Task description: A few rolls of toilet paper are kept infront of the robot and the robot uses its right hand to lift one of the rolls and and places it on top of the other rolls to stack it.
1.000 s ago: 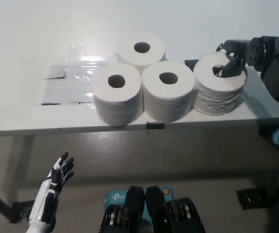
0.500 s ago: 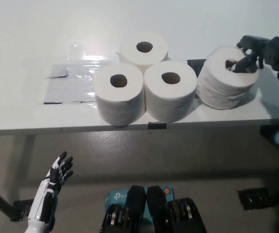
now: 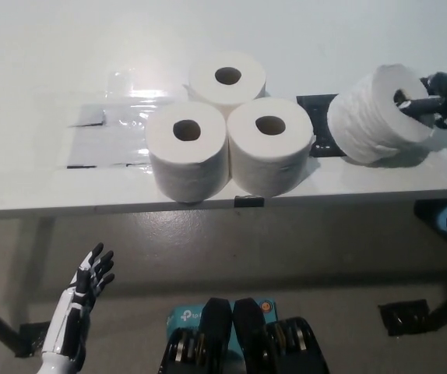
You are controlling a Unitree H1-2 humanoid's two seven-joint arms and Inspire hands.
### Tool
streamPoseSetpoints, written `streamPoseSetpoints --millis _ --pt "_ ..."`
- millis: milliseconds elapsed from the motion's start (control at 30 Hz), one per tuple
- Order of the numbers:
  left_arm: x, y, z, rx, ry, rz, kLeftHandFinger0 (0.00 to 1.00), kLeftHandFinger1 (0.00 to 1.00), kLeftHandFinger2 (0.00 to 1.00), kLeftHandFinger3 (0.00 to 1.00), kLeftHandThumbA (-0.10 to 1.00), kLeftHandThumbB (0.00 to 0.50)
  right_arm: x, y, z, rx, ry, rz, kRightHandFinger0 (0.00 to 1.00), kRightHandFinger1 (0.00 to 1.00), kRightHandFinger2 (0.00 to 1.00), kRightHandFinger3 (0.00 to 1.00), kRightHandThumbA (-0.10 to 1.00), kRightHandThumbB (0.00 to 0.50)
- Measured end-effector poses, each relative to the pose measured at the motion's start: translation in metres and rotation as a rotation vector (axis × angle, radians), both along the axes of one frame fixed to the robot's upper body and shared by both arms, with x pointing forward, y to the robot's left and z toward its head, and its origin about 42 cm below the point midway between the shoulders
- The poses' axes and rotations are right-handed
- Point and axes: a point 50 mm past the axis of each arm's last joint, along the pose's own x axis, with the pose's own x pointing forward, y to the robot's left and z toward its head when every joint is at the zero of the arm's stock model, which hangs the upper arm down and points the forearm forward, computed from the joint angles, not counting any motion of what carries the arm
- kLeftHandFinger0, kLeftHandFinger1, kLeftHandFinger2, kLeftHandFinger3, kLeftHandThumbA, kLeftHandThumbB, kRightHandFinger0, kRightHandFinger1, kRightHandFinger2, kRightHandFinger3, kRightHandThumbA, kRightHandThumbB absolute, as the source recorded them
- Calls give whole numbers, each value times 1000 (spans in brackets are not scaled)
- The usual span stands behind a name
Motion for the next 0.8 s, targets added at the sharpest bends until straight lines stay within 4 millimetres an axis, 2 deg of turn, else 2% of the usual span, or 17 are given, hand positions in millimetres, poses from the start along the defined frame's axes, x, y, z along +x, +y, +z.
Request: streamPoseSetpoints --millis 33,67,100,200,233,267,333,433,500,567,633,733,767,800 --pt "0 0 0 0 1 1 1000 1000 1000 1000 1000 100 -2 -3 -5 59 2 -23 0 0 386 608 485 26" --pt "0 1 0 0 1 2 1000 1000 1000 1000 1000 100 -5 -6 -11 108 6 -42 0 0 342 568 524 46" --pt "0 1 0 -1 1 3 1000 1000 1000 1000 1000 103 -7 -8 -16 151 11 -58 0 0 267 459 580 49" --pt "-1 2 -1 -3 3 6 1000 1000 1000 1000 1000 92 -16 -14 -36 288 31 -115 0 0 208 365 662 35" --pt "-1 2 -1 -3 5 9 1000 1000 1000 1000 1000 91 -20 -15 -47 358 39 -143 0 0 204 364 666 32" --pt "-1 3 -2 -3 6 11 1000 1000 1000 1000 1000 91 -23 -16 -54 407 39 -162 0 0 140 301 724 33" --pt "-2 4 -2 -4 7 14 1000 1000 1000 1000 1000 88 -25 -16 -56 479 28 -185 0 0 4 147 762 27" --pt "-2 5 -3 -8 8 18 1000 1000 1000 1000 1000 109 -27 -15 -63 605 21 -223 0 0 0 7 749 58" --pt "-2 5 -3 -9 8 20 1000 1000 1000 1000 1000 103 -28 -14 -65 680 13 -238 0 0 0 0 795 52" --pt "-2 4 -4 -11 7 20 1000 1000 1000 1000 1000 86 -29 -10 -68 753 13 -243 0 0 0 0 740 88" --pt "-3 4 -4 -15 6 20 1000 1000 1000 1000 1000 83 -28 -2 -71 835 19 -245 0 0 0 0 755 84" --pt "-3 4 -4 -16 5 21 1000 1000 1000 1000 1000 79 -28 10 -74 911 29 -228 0 0 0 0 802 42" --pt "-3 4 -4 -16 4 21 1000 1000 1000 1000 1000 109 -28 12 -75 932 33 -222 0 0 0 0 827 37" --pt "-3 4 -4 -17 4 21 1000 1000 1000 1000 1000 109 -28 14 -75 950 37 -216 0 0 0 0 831 37"
